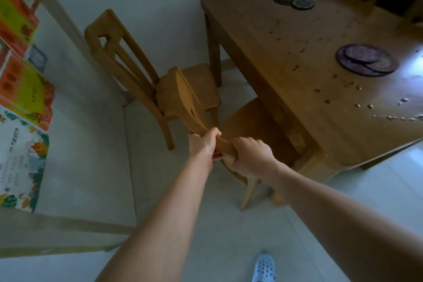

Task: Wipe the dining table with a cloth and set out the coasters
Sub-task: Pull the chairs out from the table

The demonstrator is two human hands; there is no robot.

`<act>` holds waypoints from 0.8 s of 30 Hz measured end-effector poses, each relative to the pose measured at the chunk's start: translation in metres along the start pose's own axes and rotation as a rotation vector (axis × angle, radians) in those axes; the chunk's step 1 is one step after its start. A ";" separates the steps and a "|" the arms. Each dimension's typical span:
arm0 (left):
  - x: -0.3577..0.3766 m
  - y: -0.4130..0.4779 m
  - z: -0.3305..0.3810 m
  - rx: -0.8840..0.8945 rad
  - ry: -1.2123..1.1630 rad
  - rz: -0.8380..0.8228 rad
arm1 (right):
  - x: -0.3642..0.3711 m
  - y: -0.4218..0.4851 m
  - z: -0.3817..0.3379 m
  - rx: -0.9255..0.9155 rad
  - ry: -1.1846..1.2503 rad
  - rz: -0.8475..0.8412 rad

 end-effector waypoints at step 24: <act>0.159 0.008 0.024 0.018 0.182 -0.208 | -0.062 0.034 0.124 0.124 0.039 0.044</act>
Point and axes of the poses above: each hand's wrist, its own y-axis towards the middle knuckle, its own x-axis out of the palm, z = x × y, the point moved 10 cm from there along y, towards the middle knuckle, and after that the axes turned 5 degrees about z, right-handed, at the moved point
